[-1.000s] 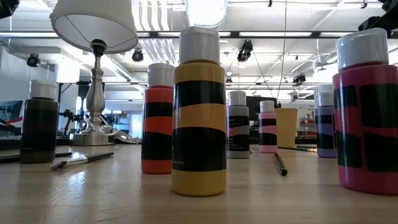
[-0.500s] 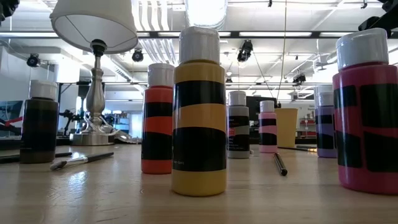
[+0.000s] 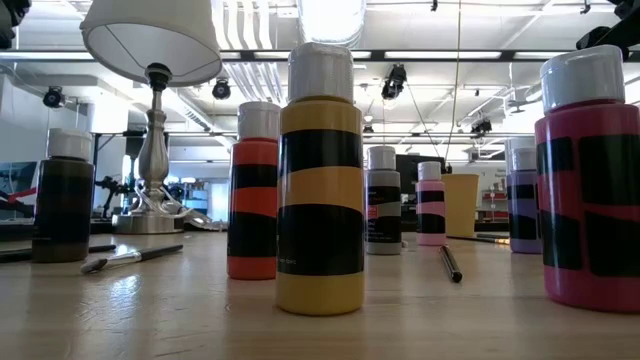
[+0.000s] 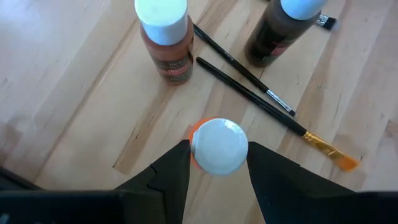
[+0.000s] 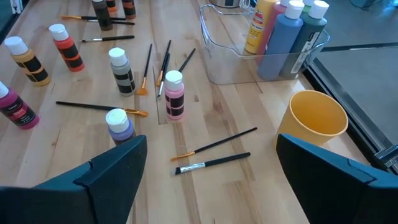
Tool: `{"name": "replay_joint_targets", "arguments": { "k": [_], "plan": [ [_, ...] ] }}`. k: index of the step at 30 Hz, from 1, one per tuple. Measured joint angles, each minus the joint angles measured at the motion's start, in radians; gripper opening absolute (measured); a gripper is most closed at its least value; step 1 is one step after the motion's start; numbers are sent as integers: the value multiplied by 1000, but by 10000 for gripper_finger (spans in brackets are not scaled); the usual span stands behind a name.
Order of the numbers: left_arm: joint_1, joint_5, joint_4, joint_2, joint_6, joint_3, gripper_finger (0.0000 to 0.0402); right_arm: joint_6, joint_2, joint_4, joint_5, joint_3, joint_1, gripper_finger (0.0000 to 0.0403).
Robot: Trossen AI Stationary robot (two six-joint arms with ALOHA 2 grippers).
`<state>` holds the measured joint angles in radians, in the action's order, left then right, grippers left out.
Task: Pick & Place Paint Supplies
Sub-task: Put the small orange paint bottle into the bin
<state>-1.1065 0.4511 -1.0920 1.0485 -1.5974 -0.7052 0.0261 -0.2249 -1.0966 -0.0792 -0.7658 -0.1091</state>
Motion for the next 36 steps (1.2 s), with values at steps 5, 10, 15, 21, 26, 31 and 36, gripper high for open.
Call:
{"name": "replay_joint_targets", "arguments": {
  "k": [5,10,15,21,26,31,36],
  "plan": [
    [0,10,0,0,0,2,163,0,0,0,0,0,0,334],
    [0,24,0,0,-1,8,163,0,0,0,0,0,0,318],
    [0,39,0,0,-2,8,163,0,0,0,0,0,0,303],
    [0,40,11,0,-3,8,163,0,0,0,0,0,0,286],
    [0,40,12,0,0,8,163,0,0,0,0,0,0,273],
    [0,41,20,-1,2,12,163,0,0,0,0,0,0,259],
    [0,45,52,-1,3,48,163,0,0,0,0,0,0,244]
  ]
}}
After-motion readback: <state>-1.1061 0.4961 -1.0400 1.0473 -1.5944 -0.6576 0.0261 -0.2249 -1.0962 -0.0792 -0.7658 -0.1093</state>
